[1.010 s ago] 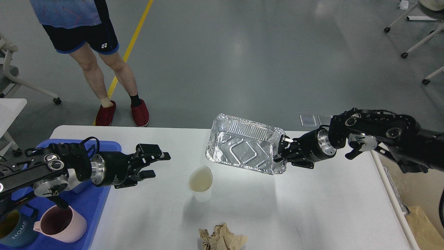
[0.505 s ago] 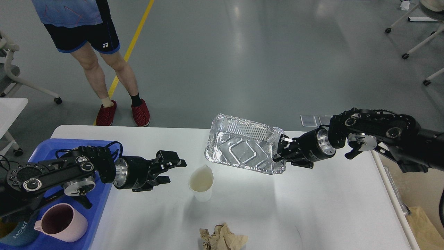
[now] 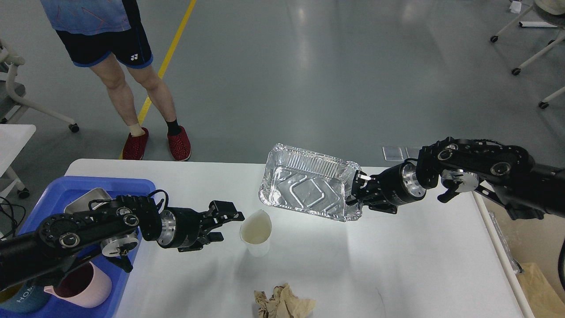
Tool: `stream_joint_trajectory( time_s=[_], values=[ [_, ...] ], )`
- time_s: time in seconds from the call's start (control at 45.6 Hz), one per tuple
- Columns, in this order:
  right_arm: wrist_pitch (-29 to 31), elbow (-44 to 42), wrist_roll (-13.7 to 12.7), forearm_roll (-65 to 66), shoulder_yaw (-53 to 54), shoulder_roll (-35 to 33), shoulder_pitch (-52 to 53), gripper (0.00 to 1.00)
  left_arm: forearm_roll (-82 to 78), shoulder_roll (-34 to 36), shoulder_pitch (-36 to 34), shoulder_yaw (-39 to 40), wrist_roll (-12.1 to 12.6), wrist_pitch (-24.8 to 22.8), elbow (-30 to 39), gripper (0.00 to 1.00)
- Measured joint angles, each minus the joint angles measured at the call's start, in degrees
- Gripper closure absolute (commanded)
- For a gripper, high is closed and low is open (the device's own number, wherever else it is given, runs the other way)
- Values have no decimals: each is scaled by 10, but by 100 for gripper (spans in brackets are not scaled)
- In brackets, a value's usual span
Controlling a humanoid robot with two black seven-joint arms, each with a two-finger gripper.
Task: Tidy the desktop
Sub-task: 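Close the left gripper on the paper cup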
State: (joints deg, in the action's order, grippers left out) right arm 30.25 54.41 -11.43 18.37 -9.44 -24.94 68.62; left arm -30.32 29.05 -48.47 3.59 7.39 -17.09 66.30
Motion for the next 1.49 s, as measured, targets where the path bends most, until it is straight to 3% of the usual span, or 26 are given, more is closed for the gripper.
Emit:
stream_joint_trajectory(
  time_s=[0.176,0.593,0.702,0.812,0.988,1.163,1.492],
  values=[
    [-5,10,0,0,1,-1,-1,100,0,-42,3,-2,-1,0,-40,18],
    [-8,12,0,6,1,-7,-1,100,0,-59,11,-3,2,15,-50,21],
    [-9,12,0,8,1,-7,-1,100,0,-70,14,-4,10,21,-60,29],
    [-10,12,0,9,1,-7,-1,100,0,-75,13,-21,17,24,-68,46],
    [-11,12,0,9,1,-7,-1,100,1,-76,9,-39,18,30,-70,64],
    [-11,12,0,9,1,-6,-1,100,2,-76,8,-40,19,29,-68,98],
    [-14,12,0,9,1,-6,-1,100,0,-73,6,-44,22,29,-66,100]
  ],
)
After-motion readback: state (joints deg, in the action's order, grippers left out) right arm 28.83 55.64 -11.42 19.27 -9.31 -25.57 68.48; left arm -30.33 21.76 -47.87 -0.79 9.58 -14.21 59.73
